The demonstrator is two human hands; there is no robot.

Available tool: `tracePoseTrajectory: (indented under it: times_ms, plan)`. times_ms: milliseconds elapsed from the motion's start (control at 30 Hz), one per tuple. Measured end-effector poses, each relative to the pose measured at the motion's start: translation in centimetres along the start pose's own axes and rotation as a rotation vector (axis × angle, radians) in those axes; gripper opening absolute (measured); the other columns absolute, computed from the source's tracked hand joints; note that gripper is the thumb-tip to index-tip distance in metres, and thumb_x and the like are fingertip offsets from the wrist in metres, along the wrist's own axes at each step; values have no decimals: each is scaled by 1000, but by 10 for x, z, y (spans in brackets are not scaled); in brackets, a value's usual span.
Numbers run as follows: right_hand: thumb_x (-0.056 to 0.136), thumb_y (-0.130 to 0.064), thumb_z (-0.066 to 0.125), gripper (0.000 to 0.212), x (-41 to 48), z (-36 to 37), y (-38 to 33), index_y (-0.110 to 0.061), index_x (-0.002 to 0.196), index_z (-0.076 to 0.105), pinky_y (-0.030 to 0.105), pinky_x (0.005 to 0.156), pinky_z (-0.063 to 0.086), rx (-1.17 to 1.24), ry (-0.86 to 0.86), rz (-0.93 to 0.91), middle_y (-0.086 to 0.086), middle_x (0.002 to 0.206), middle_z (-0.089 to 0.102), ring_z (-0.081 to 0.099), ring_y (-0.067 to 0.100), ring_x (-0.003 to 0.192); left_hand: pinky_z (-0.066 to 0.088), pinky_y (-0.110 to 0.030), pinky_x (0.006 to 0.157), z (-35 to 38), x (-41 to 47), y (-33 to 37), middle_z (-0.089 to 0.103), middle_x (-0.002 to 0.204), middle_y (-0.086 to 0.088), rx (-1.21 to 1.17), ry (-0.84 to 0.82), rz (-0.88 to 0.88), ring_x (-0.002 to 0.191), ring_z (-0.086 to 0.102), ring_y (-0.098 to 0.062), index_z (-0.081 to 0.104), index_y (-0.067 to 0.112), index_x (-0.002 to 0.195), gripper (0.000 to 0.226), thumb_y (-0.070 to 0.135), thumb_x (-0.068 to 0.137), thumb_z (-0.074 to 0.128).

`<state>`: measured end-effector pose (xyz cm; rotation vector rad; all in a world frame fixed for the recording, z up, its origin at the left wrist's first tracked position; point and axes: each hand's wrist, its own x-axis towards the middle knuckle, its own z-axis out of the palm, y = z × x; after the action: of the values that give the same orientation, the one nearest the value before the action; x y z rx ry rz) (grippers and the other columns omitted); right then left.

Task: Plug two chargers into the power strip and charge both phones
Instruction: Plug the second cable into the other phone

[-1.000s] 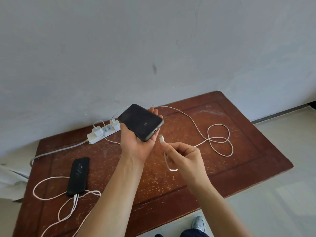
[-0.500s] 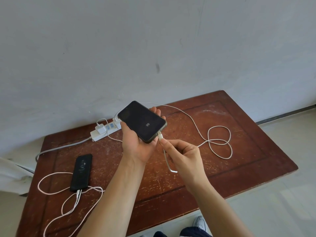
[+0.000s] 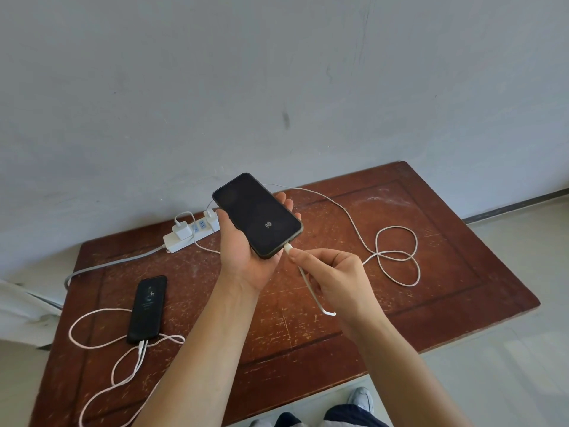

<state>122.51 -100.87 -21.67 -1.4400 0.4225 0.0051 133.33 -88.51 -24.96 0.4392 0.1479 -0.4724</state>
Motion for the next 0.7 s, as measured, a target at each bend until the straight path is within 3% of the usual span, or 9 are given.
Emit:
tracePoseTrajectory:
  times_ms: [367,500,700]
  plan:
    - [81,-40,78,25,5,-3,-1,-16,74,82,11,52,45,24,-23,55,-6,60,69,57,-1,49,59,-52,85,0,4,-3,68,128,-19,78,25,-13,119,65,-38,73,12,119,70,68,97,37]
    - [82,-38,79,27,6,-5,0,-13,73,81,11,51,44,74,-41,76,3,59,62,49,4,46,59,-51,84,1,3,-6,70,124,-18,97,54,-4,116,67,-37,64,13,130,67,66,97,39]
    - [83,-37,80,24,6,-5,5,-14,76,82,9,48,43,129,-17,90,-7,56,67,53,-1,43,60,-50,82,1,1,-11,72,121,-18,107,61,10,113,69,-36,62,13,130,68,67,97,38]
